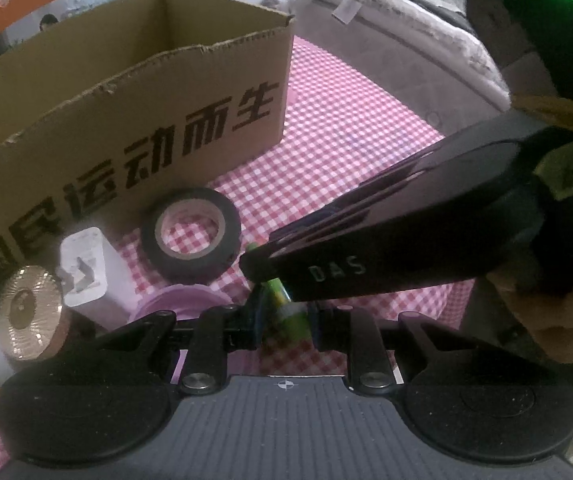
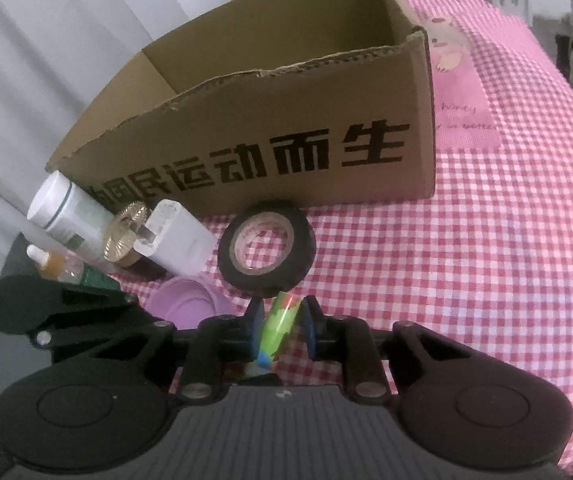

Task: Organize rigid objects
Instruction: 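Grasp the green glue stick with the right gripper, then close the left gripper on the glue stick while the right gripper releases it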

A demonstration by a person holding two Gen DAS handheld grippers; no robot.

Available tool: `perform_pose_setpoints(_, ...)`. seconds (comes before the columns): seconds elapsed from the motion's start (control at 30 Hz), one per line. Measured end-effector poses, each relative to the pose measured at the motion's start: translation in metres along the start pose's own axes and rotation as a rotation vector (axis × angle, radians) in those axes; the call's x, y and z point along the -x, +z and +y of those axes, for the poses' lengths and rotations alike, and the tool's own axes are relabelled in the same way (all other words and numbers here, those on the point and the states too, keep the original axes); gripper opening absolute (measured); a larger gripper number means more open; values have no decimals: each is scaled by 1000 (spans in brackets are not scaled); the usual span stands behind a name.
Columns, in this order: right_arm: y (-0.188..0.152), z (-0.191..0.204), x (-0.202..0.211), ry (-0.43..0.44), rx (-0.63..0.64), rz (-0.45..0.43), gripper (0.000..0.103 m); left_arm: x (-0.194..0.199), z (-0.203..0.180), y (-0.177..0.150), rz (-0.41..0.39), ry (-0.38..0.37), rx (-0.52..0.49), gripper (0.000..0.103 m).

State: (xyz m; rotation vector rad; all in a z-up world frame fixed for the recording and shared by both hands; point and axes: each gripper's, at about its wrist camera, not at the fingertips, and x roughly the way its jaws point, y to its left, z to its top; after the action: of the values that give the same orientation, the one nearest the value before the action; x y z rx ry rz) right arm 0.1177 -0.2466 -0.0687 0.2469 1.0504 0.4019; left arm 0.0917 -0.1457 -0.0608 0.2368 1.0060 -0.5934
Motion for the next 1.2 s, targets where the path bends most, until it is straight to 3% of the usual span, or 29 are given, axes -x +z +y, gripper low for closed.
perform_pose_setpoints(0.57,-8,-37,18,34,-92,-46,22,-13,-12,10,-22,57,-30,19)
perform_pose_setpoints(0.7,-9,-30,19,36,-82,-60,18,-7,-11,9,-37,70,-28,17)
perform_pose_setpoints(1.0,-6,-7,51,48,-57,-140,14,28,-10,11,-152,84,-21,14)
perform_pose_setpoints(1.2,-6,-13,51,57,-140,-119,14,19,-5,4,-123,45,12,15)
